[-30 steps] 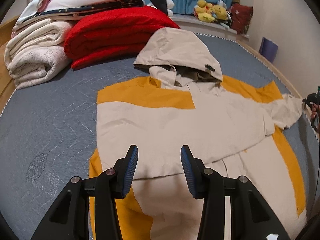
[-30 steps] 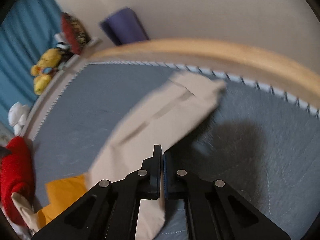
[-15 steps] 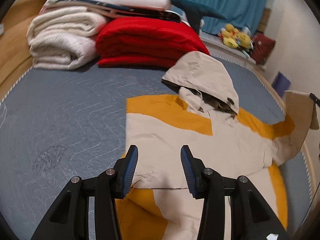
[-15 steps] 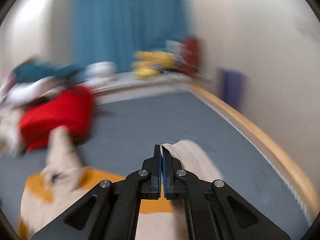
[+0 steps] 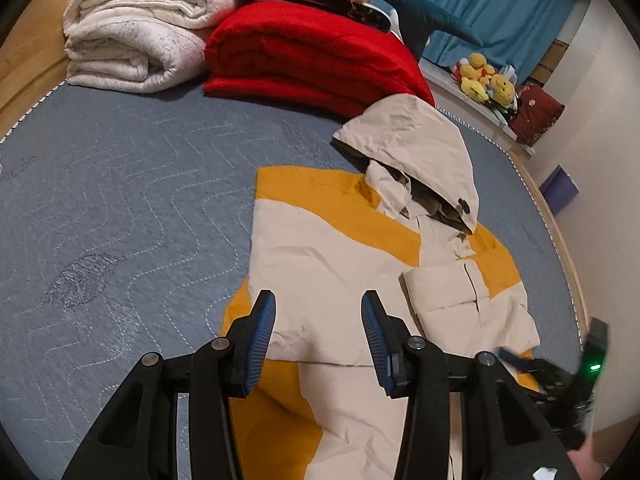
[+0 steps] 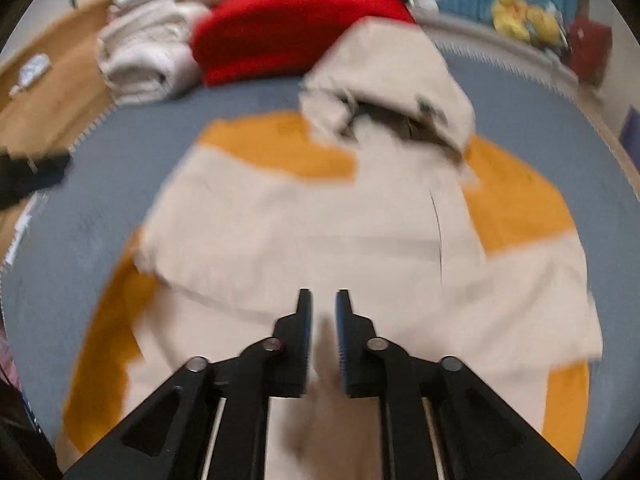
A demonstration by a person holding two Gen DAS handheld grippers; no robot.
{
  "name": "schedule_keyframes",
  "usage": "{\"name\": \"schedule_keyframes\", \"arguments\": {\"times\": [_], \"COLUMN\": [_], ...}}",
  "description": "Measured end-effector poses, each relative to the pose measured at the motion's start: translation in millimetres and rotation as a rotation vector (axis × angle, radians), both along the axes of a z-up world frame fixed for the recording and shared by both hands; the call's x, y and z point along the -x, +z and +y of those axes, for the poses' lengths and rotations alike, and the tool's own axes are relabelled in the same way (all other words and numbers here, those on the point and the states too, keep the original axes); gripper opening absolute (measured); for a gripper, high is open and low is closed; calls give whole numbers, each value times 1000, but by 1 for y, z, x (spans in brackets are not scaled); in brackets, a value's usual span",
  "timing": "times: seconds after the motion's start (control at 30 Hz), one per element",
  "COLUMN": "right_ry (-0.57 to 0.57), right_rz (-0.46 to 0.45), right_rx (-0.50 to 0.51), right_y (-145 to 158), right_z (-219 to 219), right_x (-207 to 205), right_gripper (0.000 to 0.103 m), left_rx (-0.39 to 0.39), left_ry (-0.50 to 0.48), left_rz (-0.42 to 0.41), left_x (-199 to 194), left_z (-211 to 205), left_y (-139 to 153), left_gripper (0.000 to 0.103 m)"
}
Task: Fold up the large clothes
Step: 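Carry the held sleeve across the jacket body with the right tool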
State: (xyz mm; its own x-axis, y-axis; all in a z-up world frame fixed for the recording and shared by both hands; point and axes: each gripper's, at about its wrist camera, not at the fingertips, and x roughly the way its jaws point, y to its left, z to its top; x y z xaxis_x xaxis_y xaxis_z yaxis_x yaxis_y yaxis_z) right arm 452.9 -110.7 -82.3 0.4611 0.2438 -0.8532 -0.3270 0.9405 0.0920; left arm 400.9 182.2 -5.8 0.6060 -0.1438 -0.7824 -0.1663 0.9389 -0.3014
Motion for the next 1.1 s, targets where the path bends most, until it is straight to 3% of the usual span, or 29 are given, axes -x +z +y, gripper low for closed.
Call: {"name": "schedule_keyframes", "arguments": {"times": [0.03, 0.07, 0.2, 0.3, 0.33, 0.4, 0.43, 0.47, 0.53, 0.67, 0.83, 0.9, 1.03, 1.1], "right_ry": [-23, -45, -204, -300, -344, -379, -383, -393, -426, -537, -605, -595, -574, -574], "right_rz": [3, -8, -20, 40, 56, 61, 57, 42, 45, 173, 146, 120, 69, 60], "right_rx": [-4, -19, -94, -242, -300, -362, -372, -387, -446, -522, -487, -466, -435, -433], "right_y": [7, 16, 48, 47, 46, 46, 46, 46, 42, 13, 21, 31, 51, 54], "right_z": [-13, -25, -72, -104, -115, -128, -131, -134, -146, -172, -192, -194, -200, -203], "right_x": [5, 9, 33, 44, 49, 54, 53, 50, 39, 16, 10, 10, 8, 6], "right_gripper": [62, 69, 69, 69, 68, 55, 41, 28, 22, 22, 22, 22, 22, 22], "left_rx": [-3, -6, -43, -54, -65, -89, -98, -103, -130, -129, -118, -131, -212, -329], "left_ry": [-8, -15, -60, -103, -118, -152, -178, -202, -238, -274, -309, -320, -362, -392], "left_rz": [2, 4, 1, -14, -25, -37, -43, -52, -65, -41, 37, 102, 212, 210], "left_x": [0, 0, 3, 4, 5, 4, 5, 6, 8, -10, -59, -84, -113, -117], "left_z": [-4, -7, -31, -50, -57, -71, -81, -91, -111, -161, -237, -268, -315, -333], "left_y": [-1, -2, -6, -7, -7, -10, -12, -14, -18, -31, -62, -83, -122, -133], "left_gripper": [42, 42, 42, 42, 42, 41, 40, 34, 25, 24, 27, 49, 54, 56]}}
